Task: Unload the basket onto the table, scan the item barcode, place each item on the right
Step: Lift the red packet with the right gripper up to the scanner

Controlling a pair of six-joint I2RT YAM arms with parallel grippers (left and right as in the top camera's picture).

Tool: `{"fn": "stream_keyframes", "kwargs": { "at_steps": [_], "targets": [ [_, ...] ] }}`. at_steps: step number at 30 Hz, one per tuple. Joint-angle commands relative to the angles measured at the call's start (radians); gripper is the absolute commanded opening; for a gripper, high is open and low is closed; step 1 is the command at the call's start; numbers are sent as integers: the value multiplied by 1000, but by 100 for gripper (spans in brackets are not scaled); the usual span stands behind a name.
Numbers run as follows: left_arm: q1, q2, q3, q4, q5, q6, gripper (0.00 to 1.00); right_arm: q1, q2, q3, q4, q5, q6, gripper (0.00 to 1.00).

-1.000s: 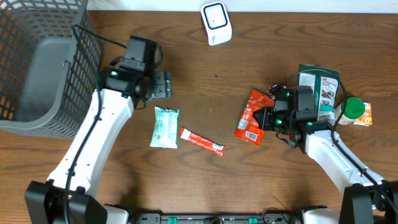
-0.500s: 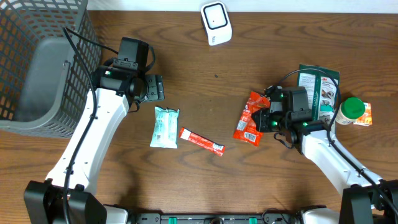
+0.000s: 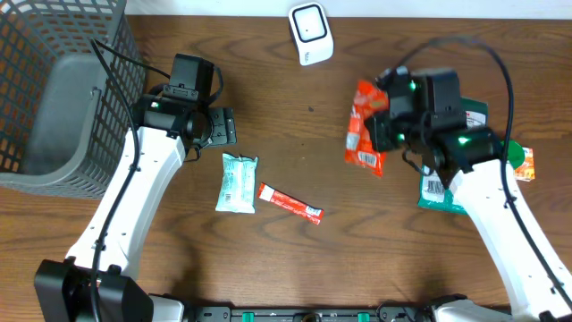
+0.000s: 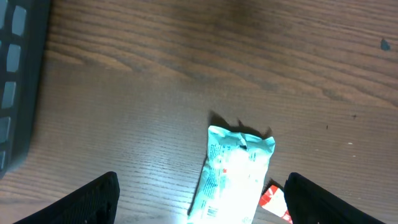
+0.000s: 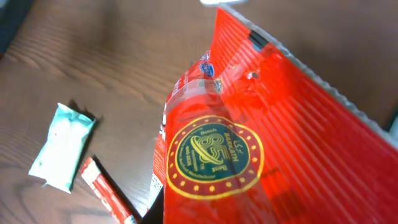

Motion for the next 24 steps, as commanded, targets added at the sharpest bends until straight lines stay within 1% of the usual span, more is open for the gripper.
{"fn": "stream_keyframes", "kwargs": {
  "at_steps": [1,4,7,11,13,16,18,22,24],
  "targets": [
    [2,11,-8,-4,-16,-5,85,85,-19,205,-83,176,-80,1],
    [2,11,-8,-4,-16,-5,85,149,13,392,-185,264,-120,1],
    [2,11,-8,-4,-16,-5,85,204,87,607,-292,346,-143,1],
    [2,11,-8,-4,-16,-5,85,266,256,943,-463,431,-225,1],
    [2,11,-8,-4,-16,-5,85,290,340,1073,-505,489,-262,1],
    [2,11,-8,-4,-16,-5,85,316,425,1162,-486,563,-321,1],
    [2,11,-8,-4,-16,-5,85,339,489,1166,-409,635,-364,1],
    [2,11,-8,-4,-16,-5,85,356,593,1166,-309,726,-451,1],
    [2,11,-8,-4,-16,-5,85,357,665,1166,-216,801,-517,1]
  ]
}}
